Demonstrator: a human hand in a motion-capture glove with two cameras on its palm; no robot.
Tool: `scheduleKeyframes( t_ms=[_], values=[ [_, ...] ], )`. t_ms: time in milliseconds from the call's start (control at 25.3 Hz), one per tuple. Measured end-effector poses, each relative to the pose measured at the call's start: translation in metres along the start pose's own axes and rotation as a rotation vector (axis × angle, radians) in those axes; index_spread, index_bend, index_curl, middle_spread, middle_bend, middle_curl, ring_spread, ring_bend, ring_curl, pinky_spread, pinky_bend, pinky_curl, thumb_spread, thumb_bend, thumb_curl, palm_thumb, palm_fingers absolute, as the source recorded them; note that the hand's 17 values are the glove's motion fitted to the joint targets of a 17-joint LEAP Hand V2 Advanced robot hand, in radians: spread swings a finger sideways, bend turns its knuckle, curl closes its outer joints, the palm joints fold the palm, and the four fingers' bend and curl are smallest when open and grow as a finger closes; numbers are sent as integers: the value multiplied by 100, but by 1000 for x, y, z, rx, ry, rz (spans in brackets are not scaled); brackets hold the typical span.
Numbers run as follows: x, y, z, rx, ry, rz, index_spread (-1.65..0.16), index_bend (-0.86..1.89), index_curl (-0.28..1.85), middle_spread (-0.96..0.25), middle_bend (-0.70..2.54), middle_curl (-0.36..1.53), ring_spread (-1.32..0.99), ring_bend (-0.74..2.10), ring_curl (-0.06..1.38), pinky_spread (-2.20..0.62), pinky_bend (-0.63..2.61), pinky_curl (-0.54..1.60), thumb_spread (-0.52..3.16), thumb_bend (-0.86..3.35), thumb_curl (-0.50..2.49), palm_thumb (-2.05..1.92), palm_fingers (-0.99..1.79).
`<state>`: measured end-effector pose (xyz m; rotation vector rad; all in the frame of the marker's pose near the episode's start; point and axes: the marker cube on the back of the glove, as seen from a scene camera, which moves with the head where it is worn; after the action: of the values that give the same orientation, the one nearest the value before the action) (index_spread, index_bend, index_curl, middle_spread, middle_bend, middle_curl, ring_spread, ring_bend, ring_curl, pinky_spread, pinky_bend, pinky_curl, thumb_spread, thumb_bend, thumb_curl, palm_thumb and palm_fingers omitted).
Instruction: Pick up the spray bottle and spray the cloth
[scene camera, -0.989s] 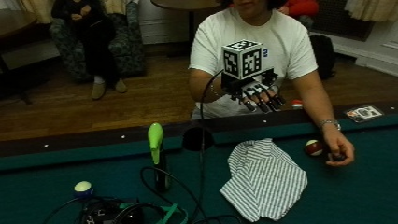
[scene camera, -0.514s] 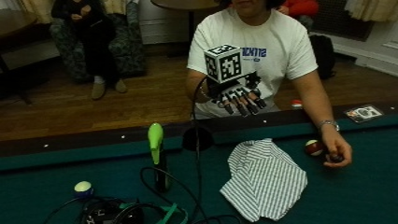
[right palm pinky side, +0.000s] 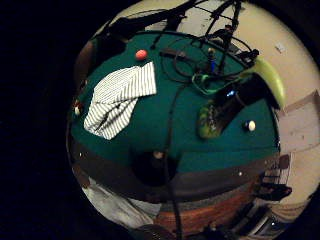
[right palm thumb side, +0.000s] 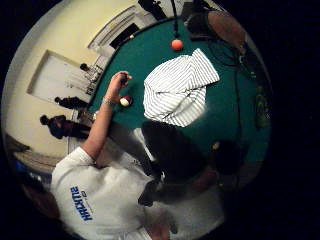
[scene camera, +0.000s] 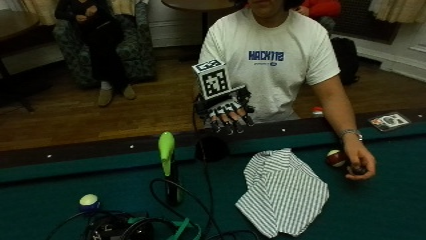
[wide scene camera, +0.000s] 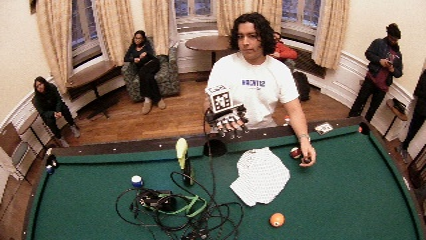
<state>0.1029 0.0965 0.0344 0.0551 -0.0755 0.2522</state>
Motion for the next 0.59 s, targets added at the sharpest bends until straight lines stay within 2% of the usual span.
scheduleKeyframes(
  t_ms=[593],
  values=[
    [72,50,24,49,-226,149,-45,16,31,-15,17,26,-12,35,30,17,24,31,113,-2,26,32,58]
  ],
)
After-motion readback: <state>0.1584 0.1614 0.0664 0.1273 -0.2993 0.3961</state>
